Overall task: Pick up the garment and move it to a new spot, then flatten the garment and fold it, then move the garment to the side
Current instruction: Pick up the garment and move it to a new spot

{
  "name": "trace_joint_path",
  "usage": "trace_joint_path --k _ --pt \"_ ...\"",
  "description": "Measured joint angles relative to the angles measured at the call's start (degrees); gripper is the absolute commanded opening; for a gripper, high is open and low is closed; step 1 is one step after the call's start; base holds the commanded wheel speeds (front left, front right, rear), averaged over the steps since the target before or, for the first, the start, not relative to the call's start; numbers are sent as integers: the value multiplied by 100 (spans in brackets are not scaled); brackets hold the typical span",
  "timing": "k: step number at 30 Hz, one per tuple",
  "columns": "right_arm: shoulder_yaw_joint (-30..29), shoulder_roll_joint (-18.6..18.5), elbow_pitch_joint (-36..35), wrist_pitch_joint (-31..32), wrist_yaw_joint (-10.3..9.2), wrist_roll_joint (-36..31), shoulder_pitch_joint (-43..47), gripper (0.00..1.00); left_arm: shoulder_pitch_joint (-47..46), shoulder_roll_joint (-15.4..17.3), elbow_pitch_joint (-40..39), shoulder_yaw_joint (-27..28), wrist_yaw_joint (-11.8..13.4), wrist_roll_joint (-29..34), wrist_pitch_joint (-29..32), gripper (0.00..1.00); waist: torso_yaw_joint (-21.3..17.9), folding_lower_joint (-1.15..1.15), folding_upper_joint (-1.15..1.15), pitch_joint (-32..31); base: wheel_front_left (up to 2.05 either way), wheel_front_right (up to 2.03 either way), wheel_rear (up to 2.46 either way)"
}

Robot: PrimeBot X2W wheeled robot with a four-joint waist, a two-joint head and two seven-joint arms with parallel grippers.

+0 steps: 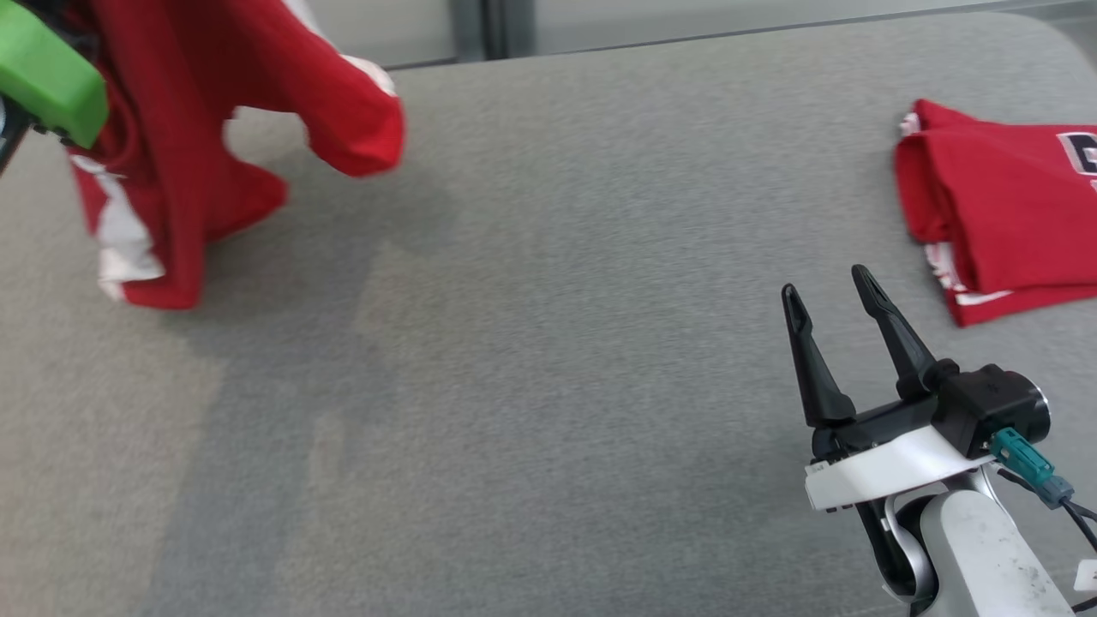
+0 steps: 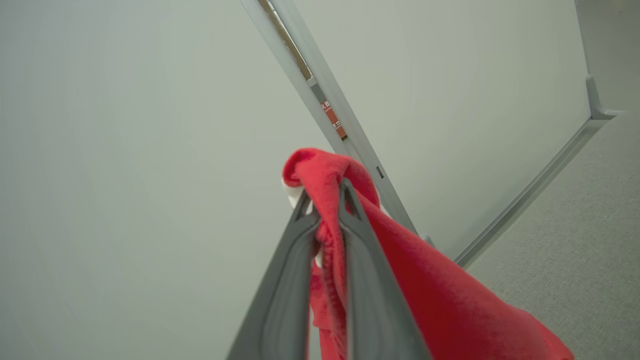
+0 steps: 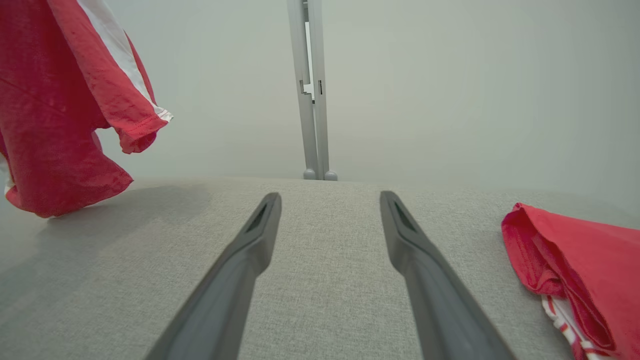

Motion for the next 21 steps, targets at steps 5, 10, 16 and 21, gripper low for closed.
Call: trace_joint_path --k 5,10,16,21 --pt "-11 13 -19 0 -1 32 64 100 40 -105 -371 -209 37 52 169 0 -504 0 0 -288 0 0 0" --pt "-44 12 -62 0 -1 55 122 100 514 -370 -737 -573 205 226 151 0 -868 0 0 -509 0 0 0" --pt "-122 45 -91 0 -1 54 232 100 1851 -783 -1182 -1314 635 508 -165 0 -1044 0 0 -671 0 0 0" --pt "-133 66 -109 0 -1 53 251 100 3058 -1154 -1005 -1840 1076 603 -391 0 -1003 0 0 -597 0 0 0"
